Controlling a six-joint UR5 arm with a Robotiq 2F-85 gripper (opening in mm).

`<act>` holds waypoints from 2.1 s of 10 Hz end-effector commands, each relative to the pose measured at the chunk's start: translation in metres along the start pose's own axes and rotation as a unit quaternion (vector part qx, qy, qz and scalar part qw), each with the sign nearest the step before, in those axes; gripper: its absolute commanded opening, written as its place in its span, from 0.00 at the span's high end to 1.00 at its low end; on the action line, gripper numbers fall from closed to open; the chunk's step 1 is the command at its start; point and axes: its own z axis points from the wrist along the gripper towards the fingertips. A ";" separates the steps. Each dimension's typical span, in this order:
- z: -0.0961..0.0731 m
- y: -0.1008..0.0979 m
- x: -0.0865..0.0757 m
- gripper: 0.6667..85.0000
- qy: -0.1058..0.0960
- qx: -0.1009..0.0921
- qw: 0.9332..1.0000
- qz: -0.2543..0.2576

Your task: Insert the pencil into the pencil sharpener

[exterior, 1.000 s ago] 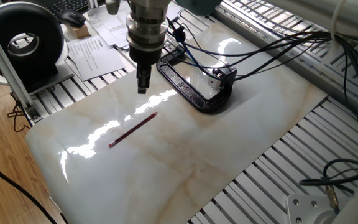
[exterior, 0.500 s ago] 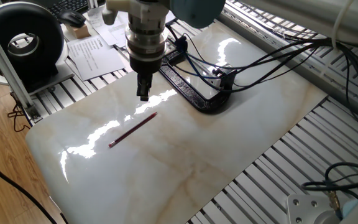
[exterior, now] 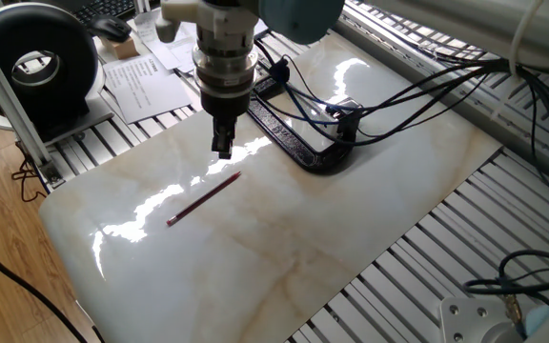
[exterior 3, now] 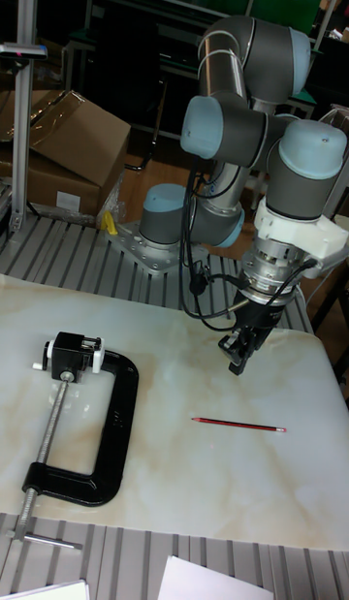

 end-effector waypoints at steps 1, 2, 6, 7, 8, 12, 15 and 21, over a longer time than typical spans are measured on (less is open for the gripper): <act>0.025 0.005 0.006 0.98 0.011 0.005 0.999 0.035; 0.047 -0.001 0.006 0.98 0.011 -0.005 0.999 0.042; 0.045 0.020 0.016 0.00 0.039 -0.042 0.997 0.052; 0.050 0.008 0.005 0.95 0.032 -0.005 0.998 0.062; 0.057 0.015 -0.007 0.97 0.021 -0.008 0.997 0.077; 0.028 0.002 -0.009 0.97 0.027 0.020 0.998 0.044; 0.014 -0.008 0.013 0.83 0.046 0.027 0.997 0.057; 0.009 0.004 0.006 0.00 0.018 -0.004 0.996 0.091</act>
